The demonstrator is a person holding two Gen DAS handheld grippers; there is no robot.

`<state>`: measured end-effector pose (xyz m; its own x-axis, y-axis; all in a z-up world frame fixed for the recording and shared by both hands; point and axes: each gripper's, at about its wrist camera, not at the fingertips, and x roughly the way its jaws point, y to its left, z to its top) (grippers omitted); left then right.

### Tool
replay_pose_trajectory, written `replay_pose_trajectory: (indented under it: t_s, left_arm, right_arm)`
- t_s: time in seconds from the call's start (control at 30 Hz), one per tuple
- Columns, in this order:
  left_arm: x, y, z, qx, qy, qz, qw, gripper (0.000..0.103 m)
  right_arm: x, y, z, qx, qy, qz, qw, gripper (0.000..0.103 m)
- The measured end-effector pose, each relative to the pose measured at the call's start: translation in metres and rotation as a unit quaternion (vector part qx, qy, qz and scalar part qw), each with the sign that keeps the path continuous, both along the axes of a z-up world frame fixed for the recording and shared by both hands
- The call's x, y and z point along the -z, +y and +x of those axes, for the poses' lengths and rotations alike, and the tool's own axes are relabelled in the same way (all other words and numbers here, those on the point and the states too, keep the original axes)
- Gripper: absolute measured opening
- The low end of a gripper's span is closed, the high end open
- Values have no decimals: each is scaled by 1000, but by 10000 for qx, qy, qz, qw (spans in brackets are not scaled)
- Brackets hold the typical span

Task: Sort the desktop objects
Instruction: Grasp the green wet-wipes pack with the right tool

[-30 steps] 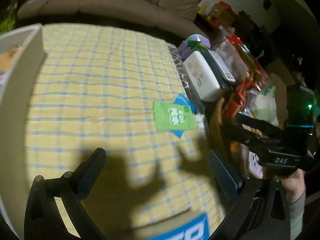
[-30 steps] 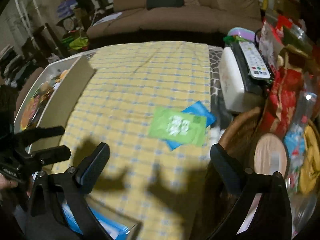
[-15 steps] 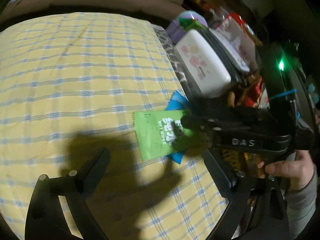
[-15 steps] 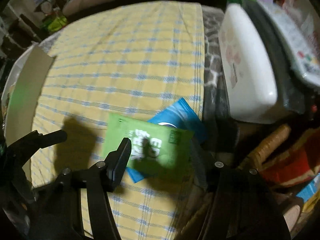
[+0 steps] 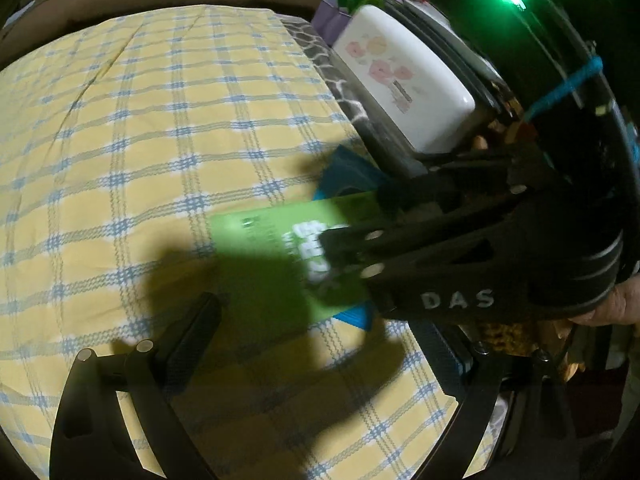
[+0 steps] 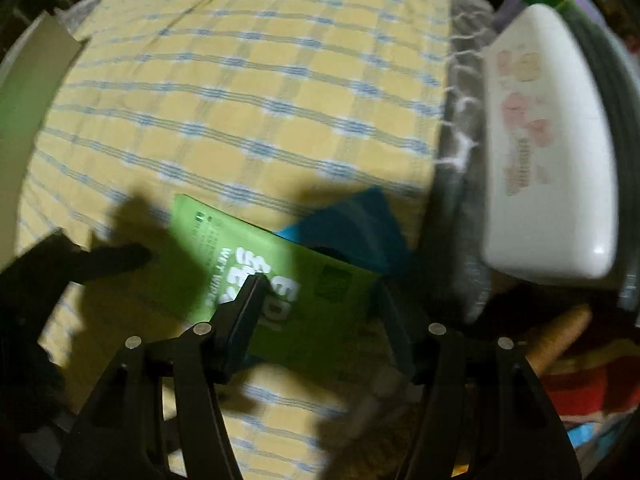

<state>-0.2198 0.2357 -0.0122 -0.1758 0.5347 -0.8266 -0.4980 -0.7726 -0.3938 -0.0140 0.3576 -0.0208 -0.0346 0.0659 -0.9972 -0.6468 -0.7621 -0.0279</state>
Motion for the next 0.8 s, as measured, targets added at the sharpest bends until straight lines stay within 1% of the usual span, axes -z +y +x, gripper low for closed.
replay_pose_trajectory:
  t_s: [0.07, 0.1, 0.13, 0.17, 0.23, 0.3, 0.37, 0.4, 0.43, 0.47, 0.6, 0.67, 0.7, 0.73, 0.77, 0.8]
  left_arm:
    - [1, 4, 3, 94, 109, -44, 9999, 96]
    - [1, 5, 4, 100, 148, -67, 9998, 96]
    - [0, 3, 5, 92, 187, -84, 9997, 93]
    - [0, 1, 5, 80, 193, -86, 9997, 89]
    - [-1, -8, 4, 57, 67, 34, 10000, 87]
    - [-3, -23, 4, 39, -7, 79, 10000, 87]
    - [-6, -39, 6, 48, -1, 78, 10000, 87]
    - [-7, -51, 7, 8, -37, 63, 10000, 87]
    - [-7, -61, 8, -40, -52, 34, 10000, 87]
    - [-8, -70, 9, -90, -55, -11, 9999, 87]
    - [-8, -110, 19, -189, -169, -38, 9997, 87]
    - [-7, -127, 22, -296, -227, -14, 9993, 87]
    - [-7, -133, 23, -336, -258, 30, 9991, 87]
    - [-7, -142, 24, -379, -310, 114, 9987, 87]
    - [-7, -146, 25, -398, -327, 160, 9985, 85]
    - [-7, -150, 26, -387, -382, 289, 9981, 81]
  right_arm:
    - [-1, -1, 0, 1, 47, -27, 10000, 52]
    - [-3, -1, 1, 33, 109, -34, 9999, 46]
    - [-5, -2, 2, 59, 148, -2, 9999, 41]
    - [-6, -4, 3, 85, 208, -10, 9997, 38]
    - [-9, -9, 6, 145, 442, -136, 9988, 28]
    - [-9, -19, 6, 199, 750, -451, 9960, 28]
    - [-5, -34, 0, 117, 889, -593, 9942, 26]
    - [-5, -39, -5, 86, 926, -580, 9940, 26]
    - [-3, -47, -11, 49, 1026, -693, 9923, 20]
    - [-2, -55, -18, 2, 1164, -887, 9892, 19]
    - [-1, -88, -49, -228, 1474, -1185, 9817, 18]
    - [1, -101, -62, -347, 1512, -1176, 9809, 17]
    - [2, -105, -63, -1012, 1369, -1204, 9780, 17]
    - [3, -109, -63, -985, 1421, -1243, 9771, 17]
    - [2, -111, -62, -935, 1503, -1297, 9756, 17]
    - [1, -112, -61, -890, 1560, -1340, 9746, 17]
